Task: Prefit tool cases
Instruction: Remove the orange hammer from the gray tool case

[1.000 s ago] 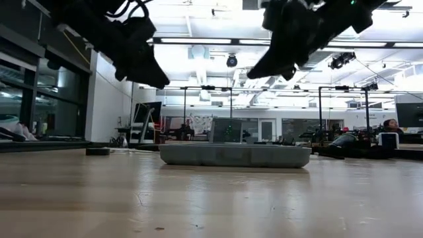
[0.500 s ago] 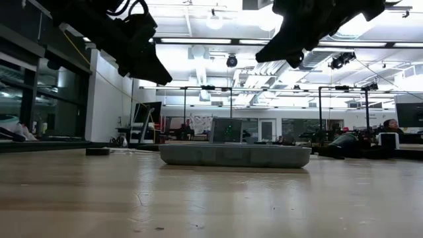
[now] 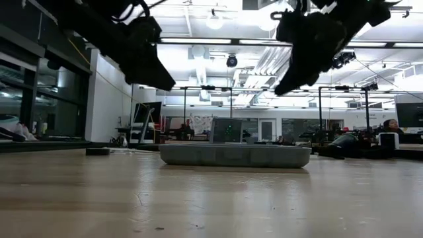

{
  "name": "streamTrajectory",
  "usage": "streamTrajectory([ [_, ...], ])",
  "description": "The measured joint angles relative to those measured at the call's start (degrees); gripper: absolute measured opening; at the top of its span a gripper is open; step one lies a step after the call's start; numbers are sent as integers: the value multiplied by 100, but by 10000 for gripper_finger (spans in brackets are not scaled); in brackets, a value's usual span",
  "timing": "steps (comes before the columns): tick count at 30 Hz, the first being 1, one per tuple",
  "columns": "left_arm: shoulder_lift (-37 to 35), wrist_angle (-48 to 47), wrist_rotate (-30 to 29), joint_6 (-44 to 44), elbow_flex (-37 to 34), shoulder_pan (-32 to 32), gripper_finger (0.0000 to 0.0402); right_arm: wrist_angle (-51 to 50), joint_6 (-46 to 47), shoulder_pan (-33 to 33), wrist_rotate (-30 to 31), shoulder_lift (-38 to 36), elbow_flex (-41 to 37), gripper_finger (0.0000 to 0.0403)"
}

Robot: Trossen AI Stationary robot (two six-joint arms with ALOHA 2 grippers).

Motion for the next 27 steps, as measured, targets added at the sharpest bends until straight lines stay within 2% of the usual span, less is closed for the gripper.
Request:
streamTrajectory([
  [5,753,466,479,115,26,4,30,-14,42,103,-36,613,2,0],
  [7,1070,499,579,157,123,5,10,-14,48,110,-39,843,2,0],
  [12,1641,610,659,269,413,7,13,-11,91,110,-39,1252,2,0],
  [19,1796,635,1015,755,711,6,22,239,123,108,-121,1693,35,0],
  [22,1796,605,1226,950,752,6,43,400,96,60,-144,1920,46,0],
  [27,1796,323,1457,1233,767,-93,99,607,10,-41,-240,2058,55,0],
])
